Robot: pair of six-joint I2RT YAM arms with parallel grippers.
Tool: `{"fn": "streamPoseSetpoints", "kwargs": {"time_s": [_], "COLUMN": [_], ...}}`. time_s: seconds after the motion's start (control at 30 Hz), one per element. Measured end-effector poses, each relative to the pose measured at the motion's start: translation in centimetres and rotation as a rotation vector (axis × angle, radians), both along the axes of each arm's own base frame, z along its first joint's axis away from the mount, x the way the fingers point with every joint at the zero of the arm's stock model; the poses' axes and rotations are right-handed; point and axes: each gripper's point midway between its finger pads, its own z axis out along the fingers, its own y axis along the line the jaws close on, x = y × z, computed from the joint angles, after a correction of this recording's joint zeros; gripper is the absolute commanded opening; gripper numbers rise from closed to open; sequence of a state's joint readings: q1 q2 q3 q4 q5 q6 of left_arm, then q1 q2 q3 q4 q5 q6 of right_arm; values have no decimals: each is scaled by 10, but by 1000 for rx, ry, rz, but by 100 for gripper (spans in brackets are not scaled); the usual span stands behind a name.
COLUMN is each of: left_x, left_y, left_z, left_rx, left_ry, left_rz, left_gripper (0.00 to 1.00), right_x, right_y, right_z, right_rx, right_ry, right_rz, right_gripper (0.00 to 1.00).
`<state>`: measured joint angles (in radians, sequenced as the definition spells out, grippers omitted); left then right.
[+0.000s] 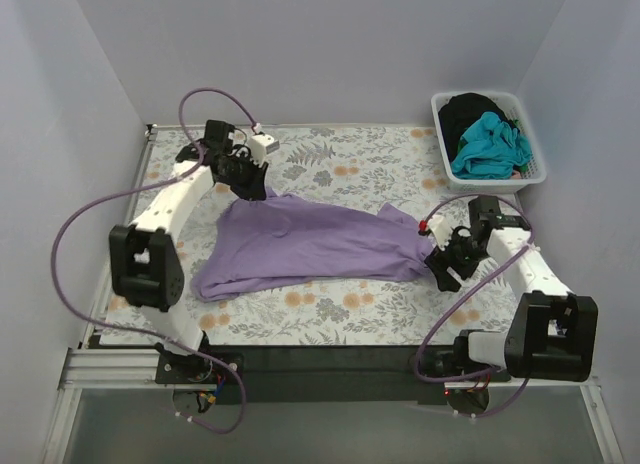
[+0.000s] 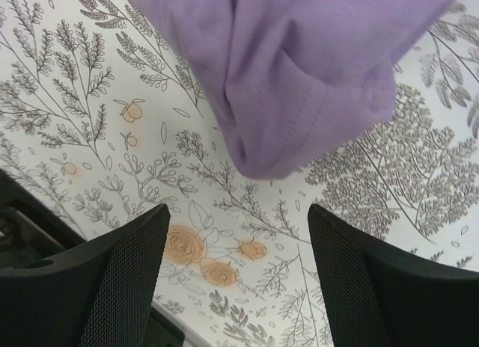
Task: Fold and stack the t-shirts
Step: Flatten the tshirt out
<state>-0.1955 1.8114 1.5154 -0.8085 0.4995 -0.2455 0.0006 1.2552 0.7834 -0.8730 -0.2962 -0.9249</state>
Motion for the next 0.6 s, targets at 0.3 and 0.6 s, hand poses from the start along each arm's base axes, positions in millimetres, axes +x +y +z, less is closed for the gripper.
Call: {"fn": "streamPoseSetpoints", "kwargs": {"time_s": [0.3, 0.6], "left_x": [-130, -191], "left_y": [16, 67], "left_z": [13, -82], "left_rx": [120, 372], "left_ry": [-259, -104], "left_rz": [-344, -507], "left_gripper": [0, 0], "right_x": [82, 111], "right_y": [-6, 23], "right_z": [40, 38], "right_rx": [197, 332], "right_ry": [7, 104], "right_rz": [-159, -165], "right_gripper": [64, 65]}}
